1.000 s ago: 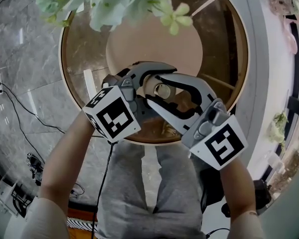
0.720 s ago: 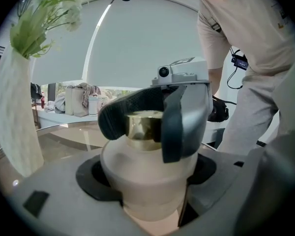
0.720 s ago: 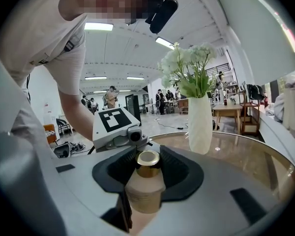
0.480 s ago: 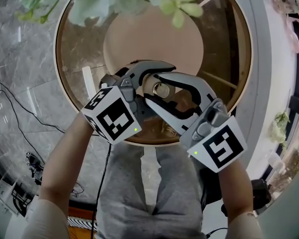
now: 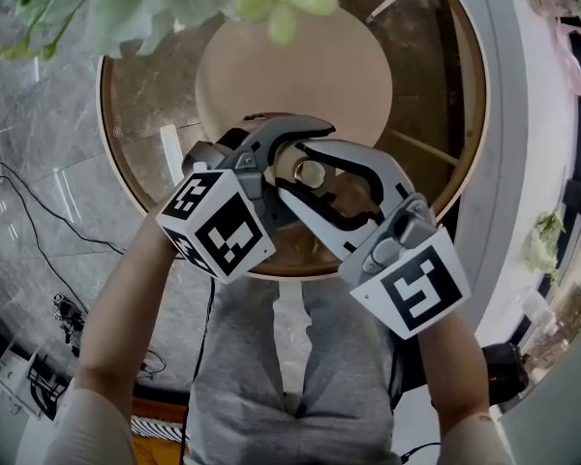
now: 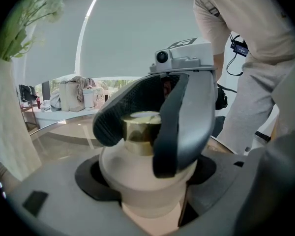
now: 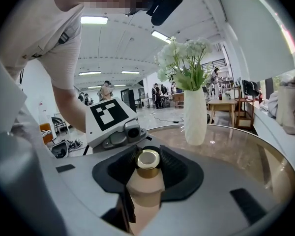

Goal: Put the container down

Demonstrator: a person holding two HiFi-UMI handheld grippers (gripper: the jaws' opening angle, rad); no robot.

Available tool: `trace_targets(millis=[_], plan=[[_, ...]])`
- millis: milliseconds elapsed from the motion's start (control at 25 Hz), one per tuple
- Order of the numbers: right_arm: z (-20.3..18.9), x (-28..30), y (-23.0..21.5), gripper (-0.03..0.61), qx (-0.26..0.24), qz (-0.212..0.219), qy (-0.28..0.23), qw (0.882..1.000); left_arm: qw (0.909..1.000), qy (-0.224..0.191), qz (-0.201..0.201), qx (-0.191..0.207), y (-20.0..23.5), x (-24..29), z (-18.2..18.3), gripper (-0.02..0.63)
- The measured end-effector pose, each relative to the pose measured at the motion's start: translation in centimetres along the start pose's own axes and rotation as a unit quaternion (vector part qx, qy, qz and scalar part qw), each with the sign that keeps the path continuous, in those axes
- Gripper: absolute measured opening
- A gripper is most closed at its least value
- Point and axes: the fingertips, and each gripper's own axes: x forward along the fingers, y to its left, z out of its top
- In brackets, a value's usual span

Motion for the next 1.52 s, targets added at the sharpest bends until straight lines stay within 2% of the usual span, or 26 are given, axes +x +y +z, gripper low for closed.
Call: trace_targets(millis=[280, 560, 720, 1120, 1360, 1480, 1520], plan=[[0.0, 0.1, -0.1, 0.145, 0.003, -0.014, 0.002, 1.000, 0.9999, 0.005, -0.009, -0.002, -0.1, 0.1, -0.1, 0.333], [0.5, 0.7, -0.3, 0.146, -0.003, -0.037, 0.002, 0.999, 0.9992, -0.014, 0.009, -0.036, 0.5, -0.4, 0.4, 0.334], [0.3, 0.8, -0.2, 0.146, -0.007, -0.044, 0.005, 0.999, 0.9991, -0.010, 0.026, -0.032, 0.8, -0.6, 0.1, 0.353], [0.6, 2.4, 0.6, 0.149, -0.050, -0.049, 0.027, 0.997, 0.9934, -0.035, 0.081, -0.073, 1.5, -2.6, -0.4, 0.368], [0.7, 2.6, 0.2, 0.156, -0.011, -0.056, 0.015, 0.998, 0.9884, -0.037, 0.101, -0.107, 1.8, -3.8, -1.2, 0.368], [1.4, 2.8, 0.3, 0.210, 0.011, -0.053, 0.006, 0.999, 0.9840, -0.053, 0.102, -0.136, 1.6, -4.8, -1.1, 0.368], [1.7, 2.8, 0.2, 0.210, 0.015, -0.053, 0.005, 0.998, 0.9838, -0.052, 0.103, -0.137, 1.5, -5.2, -1.1, 0.368]])
